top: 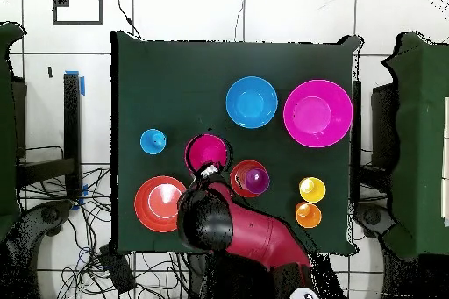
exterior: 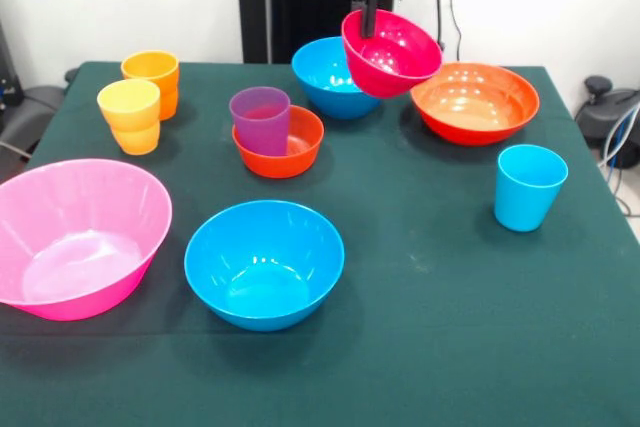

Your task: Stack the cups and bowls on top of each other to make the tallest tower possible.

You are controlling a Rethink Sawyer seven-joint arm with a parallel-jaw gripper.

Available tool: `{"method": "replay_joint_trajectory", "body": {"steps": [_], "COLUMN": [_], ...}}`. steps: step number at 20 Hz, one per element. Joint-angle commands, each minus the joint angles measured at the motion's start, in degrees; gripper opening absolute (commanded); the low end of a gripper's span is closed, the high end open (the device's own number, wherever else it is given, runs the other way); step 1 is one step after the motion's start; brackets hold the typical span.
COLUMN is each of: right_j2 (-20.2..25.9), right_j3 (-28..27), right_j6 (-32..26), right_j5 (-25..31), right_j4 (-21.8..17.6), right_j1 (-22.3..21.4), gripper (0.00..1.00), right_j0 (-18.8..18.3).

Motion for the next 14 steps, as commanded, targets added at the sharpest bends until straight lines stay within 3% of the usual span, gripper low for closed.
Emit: {"method": "replay_joint_trajectory", "body": {"steps": [1, 8, 14], "right_j2": [3.3, 5.9, 6.8], "right_j3": [-5.3, -4.6, 0.3], "right_j6": [-15.7, -10.9, -7.6], "right_j5": [16.7, 18.4, 10.8], "right_j4": [-13.0, -16.7, -21.6], "right_j1": [-1.3, -1.3, 1.1], "gripper": [0.00, 0.00, 0.00], "right_j0": [-1.2, -2.4, -6.3]}}
